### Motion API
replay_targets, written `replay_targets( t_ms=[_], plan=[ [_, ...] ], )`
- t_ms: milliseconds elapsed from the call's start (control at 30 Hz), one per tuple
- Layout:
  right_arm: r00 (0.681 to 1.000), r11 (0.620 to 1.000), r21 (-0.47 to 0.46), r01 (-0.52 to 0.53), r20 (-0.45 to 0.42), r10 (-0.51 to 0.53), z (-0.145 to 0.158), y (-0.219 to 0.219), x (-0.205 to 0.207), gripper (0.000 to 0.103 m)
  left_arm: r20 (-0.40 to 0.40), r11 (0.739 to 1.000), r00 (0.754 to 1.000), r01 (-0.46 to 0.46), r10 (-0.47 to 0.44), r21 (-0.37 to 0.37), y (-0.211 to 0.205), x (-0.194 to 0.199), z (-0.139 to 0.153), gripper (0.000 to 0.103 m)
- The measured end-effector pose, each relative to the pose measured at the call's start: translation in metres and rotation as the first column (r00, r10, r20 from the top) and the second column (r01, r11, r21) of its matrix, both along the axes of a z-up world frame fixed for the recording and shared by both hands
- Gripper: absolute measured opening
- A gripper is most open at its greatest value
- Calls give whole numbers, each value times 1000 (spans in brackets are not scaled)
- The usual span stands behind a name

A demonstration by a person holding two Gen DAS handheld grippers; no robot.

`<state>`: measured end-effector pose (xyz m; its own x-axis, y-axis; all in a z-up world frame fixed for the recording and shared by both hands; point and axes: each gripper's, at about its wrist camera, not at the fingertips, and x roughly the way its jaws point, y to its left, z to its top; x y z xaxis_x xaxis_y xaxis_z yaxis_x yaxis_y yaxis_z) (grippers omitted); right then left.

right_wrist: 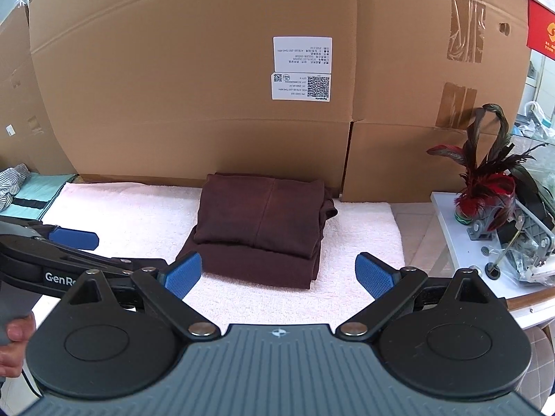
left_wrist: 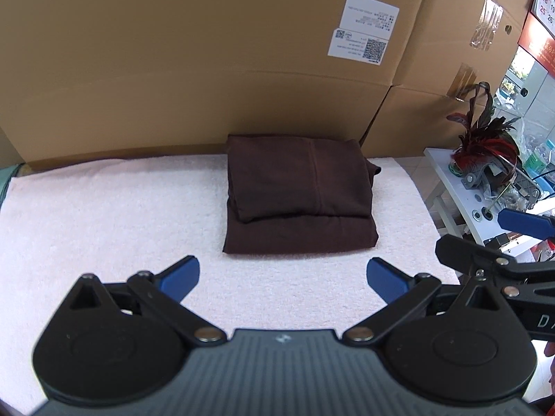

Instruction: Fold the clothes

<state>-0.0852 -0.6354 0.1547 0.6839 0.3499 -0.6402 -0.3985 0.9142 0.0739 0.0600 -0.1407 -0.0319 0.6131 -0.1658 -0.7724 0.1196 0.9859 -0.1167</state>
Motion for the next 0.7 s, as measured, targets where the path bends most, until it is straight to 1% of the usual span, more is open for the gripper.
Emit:
replay_targets(
  t_ms=[200,333,433,567,700],
  plan=[
    [1000,1000,-3,3,-10,-3,-1,0,1,97,-9,1000,1000,0,0,8,1,1,-2,102],
    [1000,1000,2,2,-18,-1,-2,0,3,97,10,1000,1000,-12,12,25,2,0,-1,102],
    [1000,1000,7,1,-24,0,-2,1,4,98,25,999,999,-23,22,23,4,-1,-1,102],
    [1000,1000,10,0,-30,0,-3,1,6,98,17,1000,999,-26,27,-11,9,0,-2,102],
    [1000,1000,1,6,-31,-6,-4,3,7,98,22,1000,999,-24,24,-1,9,2,-3,102]
  ],
)
